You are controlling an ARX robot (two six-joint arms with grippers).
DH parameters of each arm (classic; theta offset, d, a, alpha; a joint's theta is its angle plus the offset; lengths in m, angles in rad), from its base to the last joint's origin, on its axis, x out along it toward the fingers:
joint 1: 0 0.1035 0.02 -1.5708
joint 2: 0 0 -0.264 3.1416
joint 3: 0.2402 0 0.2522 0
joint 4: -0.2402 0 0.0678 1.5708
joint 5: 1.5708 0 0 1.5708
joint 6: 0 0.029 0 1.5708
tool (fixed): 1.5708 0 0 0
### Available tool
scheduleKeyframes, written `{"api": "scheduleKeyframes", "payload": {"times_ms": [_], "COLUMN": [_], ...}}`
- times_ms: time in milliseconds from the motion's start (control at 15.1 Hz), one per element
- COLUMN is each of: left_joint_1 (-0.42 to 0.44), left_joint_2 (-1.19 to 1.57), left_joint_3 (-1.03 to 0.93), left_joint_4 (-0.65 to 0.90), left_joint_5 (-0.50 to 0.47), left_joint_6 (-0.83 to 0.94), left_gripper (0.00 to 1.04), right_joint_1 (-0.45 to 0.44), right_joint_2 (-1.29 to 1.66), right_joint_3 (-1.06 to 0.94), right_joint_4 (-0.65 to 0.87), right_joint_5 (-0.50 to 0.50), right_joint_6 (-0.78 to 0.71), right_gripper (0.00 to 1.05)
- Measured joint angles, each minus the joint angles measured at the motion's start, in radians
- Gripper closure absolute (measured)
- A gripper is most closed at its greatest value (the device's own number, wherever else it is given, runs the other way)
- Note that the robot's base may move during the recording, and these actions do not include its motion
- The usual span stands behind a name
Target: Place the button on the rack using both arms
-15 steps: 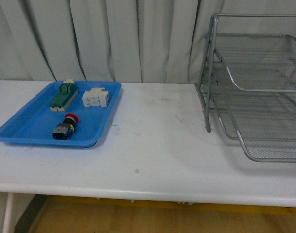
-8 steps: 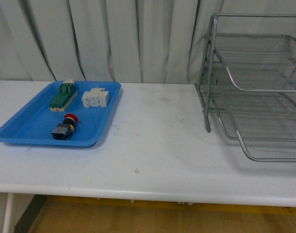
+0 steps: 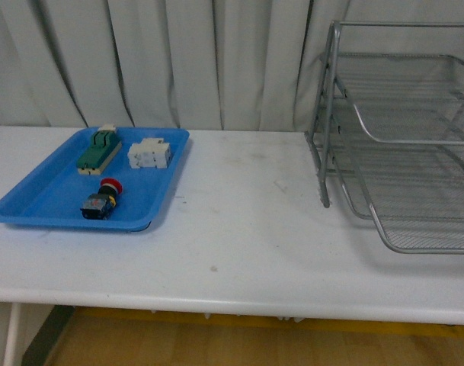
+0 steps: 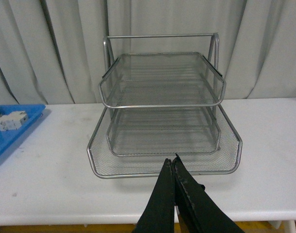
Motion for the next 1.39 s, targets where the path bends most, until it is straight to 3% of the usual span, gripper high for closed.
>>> {"api": "scheduleKeyframes", "payload": {"times_ms": [132,264,661,793,860,926,1190,1256,1388], "left_joint_1": [0.000,0.000,0.000,0.000,0.000,0.005,0.011,0.009,-0.005], "left_joint_2": [0.000,0.000,0.000,0.000,0.033,0.238,1.085,1.314,1.686], "left_joint_3": [0.000,0.000,0.000,0.000,0.037,0.103,0.375,0.494,0.738], "left_joint_4": [0.000,0.000,0.000,0.000,-0.120,-0.117,0.531,0.584,0.485], "left_joint_5": [0.000,0.000,0.000,0.000,0.016,0.032,0.130,0.146,0.161], "left_joint_6": [0.000,0.000,0.000,0.000,-0.034,-0.105,-0.142,-0.130,-0.106], "left_gripper": [0.07,0.07,0.07,0.07,0.07,0.07,0.07,0.07,0.07], "right_joint_1": [0.000,0.000,0.000,0.000,0.000,0.000,0.000,0.000,0.000], "right_joint_2": [0.000,0.000,0.000,0.000,0.000,0.000,0.000,0.000,0.000], "right_joint_3": [0.000,0.000,0.000,0.000,0.000,0.000,0.000,0.000,0.000], "right_joint_4": [0.000,0.000,0.000,0.000,0.000,0.000,0.000,0.000,0.000], "right_joint_5": [0.000,0.000,0.000,0.000,0.000,0.000,0.000,0.000,0.000], "right_joint_6": [0.000,-0.002,-0.002,-0.003,-0.003,-0.003,-0.003,-0.003,-0.003], "right_gripper": [1.03,0.82,0.05,0.07,0.06,0.06,0.06,0.06,0.06]}}
